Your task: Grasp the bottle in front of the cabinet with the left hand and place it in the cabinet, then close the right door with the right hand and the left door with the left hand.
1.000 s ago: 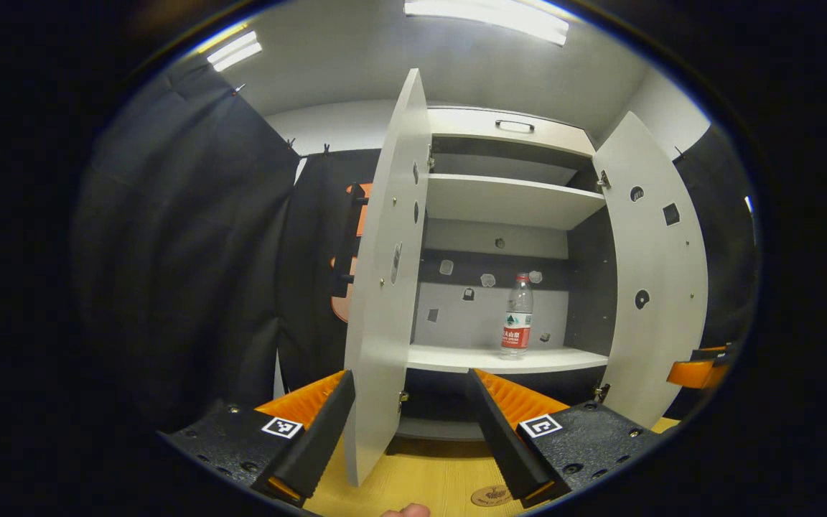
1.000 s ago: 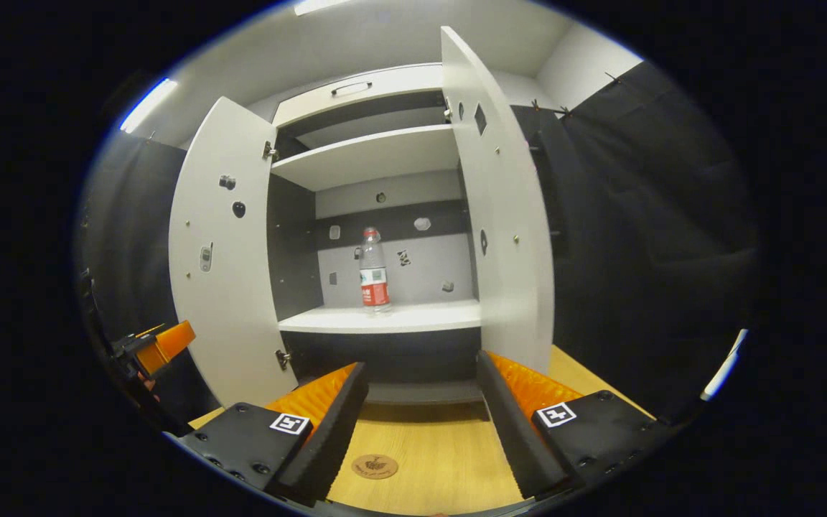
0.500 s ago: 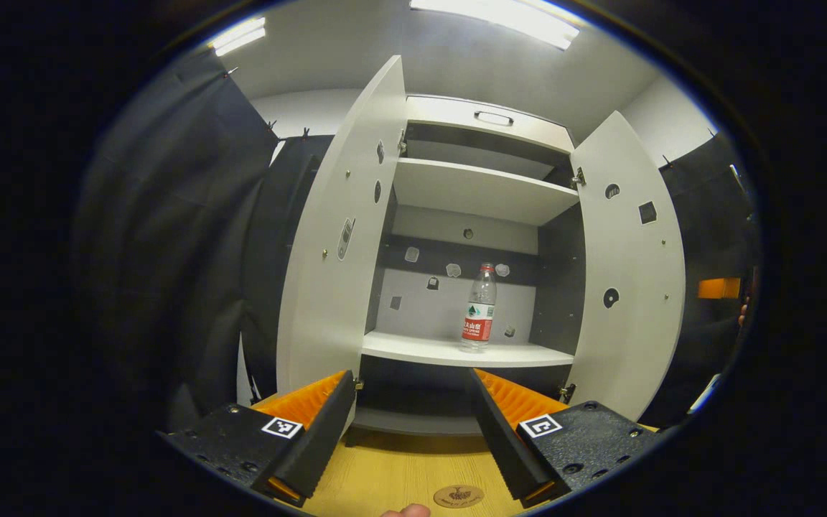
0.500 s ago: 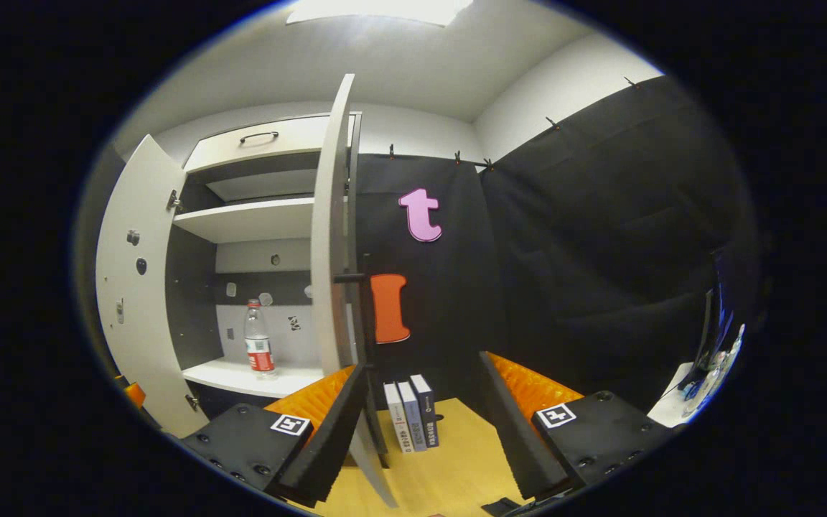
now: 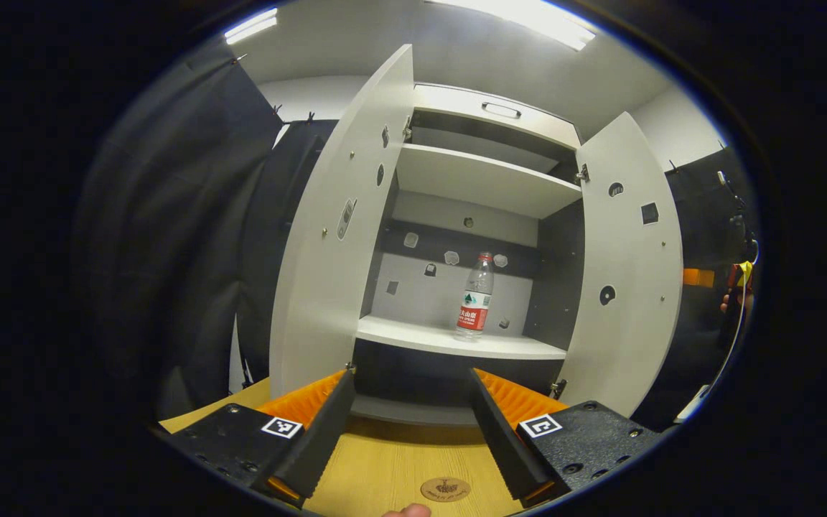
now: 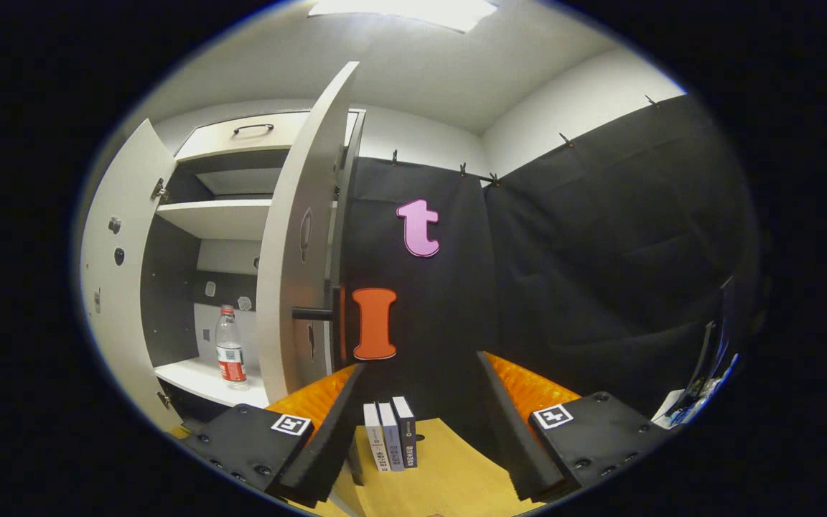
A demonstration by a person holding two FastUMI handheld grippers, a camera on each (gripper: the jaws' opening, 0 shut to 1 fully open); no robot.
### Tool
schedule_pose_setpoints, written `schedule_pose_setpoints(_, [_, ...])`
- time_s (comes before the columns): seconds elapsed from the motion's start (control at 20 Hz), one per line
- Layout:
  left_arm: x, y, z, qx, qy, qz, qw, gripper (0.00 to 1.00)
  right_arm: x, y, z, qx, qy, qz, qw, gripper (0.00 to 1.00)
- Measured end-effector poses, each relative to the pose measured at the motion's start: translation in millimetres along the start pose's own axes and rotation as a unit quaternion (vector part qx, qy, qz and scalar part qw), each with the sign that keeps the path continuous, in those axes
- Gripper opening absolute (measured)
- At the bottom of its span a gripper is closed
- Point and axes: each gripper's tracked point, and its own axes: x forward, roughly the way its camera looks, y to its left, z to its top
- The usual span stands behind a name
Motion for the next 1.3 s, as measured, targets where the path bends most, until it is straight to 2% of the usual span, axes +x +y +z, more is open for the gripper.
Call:
schedule_pose_setpoints(0.05, [0.5, 1.3, 0.7, 0.000, -0.001, 0.002, 1.000, 0.95, 0.2, 3.5, -0.2, -0.001, -0.001, 0.004, 1.000, 0.96])
schedule_pose_setpoints(0.1, [-0.7, 0.7, 1.3, -0.003, -0.003, 0.002, 1.000, 0.95, 0.1, 6.1, 0.1, -0.004, -0.004, 0.009, 1.000, 0.87])
schedule_pose_setpoints(0.15, [0.0, -0.8, 1.6, -0.009, -0.005, -0.001, 1.000, 0.95, -0.9, 7.8, 0.0, -0.007, -0.004, 0.015, 1.000, 0.95])
schedule_pose_setpoints(0.2, [0.0, -4.3, 2.3, -0.017, -0.009, -0.006, 1.000, 0.95, -0.2, 11.2, 0.3, -0.011, -0.002, 0.021, 1.000, 0.87])
schedule_pose_setpoints(0.25, [0.7, -8.2, 3.4, -0.023, -0.011, -0.011, 1.000, 0.94, -2.1, 13.1, 1.1, -0.013, -0.003, 0.023, 1.000, 0.95])
schedule_pose_setpoints(0.3, [2.0, -12.3, 3.6, -0.026, -0.012, -0.015, 0.999, 0.92, -3.7, 15.8, 0.9, -0.016, -0.001, 0.026, 1.000, 0.95])
schedule_pose_setpoints(0.5, [3.6, -23.9, 1.7, -0.036, -0.012, -0.026, 0.999, 0.97, -9.8, 33.7, 3.0, -0.021, -0.001, 0.042, 0.999, 0.95])
schedule_pose_setpoints(0.65, [2.1, -25.9, -2.0, -0.042, -0.005, -0.028, 0.999, 0.97, -13.4, 47.4, 4.1, -0.034, 0.002, 0.055, 0.998, 0.95])
schedule_pose_setpoints(0.9, [-1.3, -21.9, 5.0, -0.034, -0.012, -0.020, 0.999, 0.95, -17.7, 70.7, 4.1, -0.020, 0.007, 0.081, 0.996, 0.95])
schedule_pose_setpoints(1.3, [-10.5, -8.7, 12.3, -0.027, -0.020, 0.006, 0.999, 0.95, -19.7, 124.8, 8.9, -0.008, 0.009, 0.154, 0.988, 0.95])
